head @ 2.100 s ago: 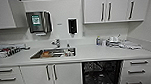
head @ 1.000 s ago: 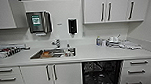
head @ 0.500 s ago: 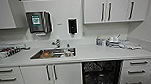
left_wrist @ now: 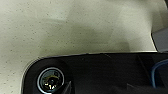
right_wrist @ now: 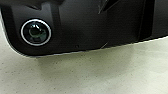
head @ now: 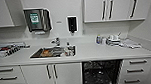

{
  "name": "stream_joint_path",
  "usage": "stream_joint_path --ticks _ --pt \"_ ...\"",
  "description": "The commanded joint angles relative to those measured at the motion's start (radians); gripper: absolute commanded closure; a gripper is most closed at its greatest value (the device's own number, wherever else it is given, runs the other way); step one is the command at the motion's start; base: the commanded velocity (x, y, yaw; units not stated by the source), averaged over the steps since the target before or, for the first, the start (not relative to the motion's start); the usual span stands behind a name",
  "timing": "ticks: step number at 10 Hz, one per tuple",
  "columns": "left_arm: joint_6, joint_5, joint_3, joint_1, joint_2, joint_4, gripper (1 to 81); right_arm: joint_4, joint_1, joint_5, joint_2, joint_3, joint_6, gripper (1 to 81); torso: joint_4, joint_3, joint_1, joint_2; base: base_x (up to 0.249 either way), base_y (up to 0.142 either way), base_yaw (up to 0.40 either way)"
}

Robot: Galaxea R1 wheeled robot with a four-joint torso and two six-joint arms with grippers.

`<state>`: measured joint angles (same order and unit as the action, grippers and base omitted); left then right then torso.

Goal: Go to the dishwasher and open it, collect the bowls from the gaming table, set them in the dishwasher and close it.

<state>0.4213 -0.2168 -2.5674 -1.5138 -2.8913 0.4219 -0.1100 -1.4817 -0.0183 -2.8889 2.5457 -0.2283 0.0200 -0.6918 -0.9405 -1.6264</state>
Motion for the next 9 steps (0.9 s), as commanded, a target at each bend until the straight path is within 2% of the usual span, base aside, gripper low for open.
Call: stream_joint_path --ticks 1,7,8,9 --pt "0.002 0.031 0.003 0.050 0.006 0.008 1.0 -0.013 0.056 0.047 -0.005 0.010 0.003 1.0 0.000 0.000 0.062 0.097 0.000 0.000 0.000" --pt "0.002 0.033 -0.026 0.050 -0.010 0.003 1.0 -0.020 0.050 0.049 -0.054 0.076 0.003 1.0 0.000 0.000 0.200 0.311 0.000 0.000 0.000" --pt "0.002 0.042 -0.033 0.050 -0.014 0.001 1.0 -0.019 0.048 0.049 -0.054 0.076 0.003 1.0 0.000 0.097 0.225 0.351 0.000 0.000 0.000" --pt "0.001 0.047 -0.034 0.050 -0.020 0.002 1.0 -0.019 0.048 0.048 -0.054 0.077 0.003 1.0 0.000 0.104 0.248 0.390 0.000 0.000 0.000"
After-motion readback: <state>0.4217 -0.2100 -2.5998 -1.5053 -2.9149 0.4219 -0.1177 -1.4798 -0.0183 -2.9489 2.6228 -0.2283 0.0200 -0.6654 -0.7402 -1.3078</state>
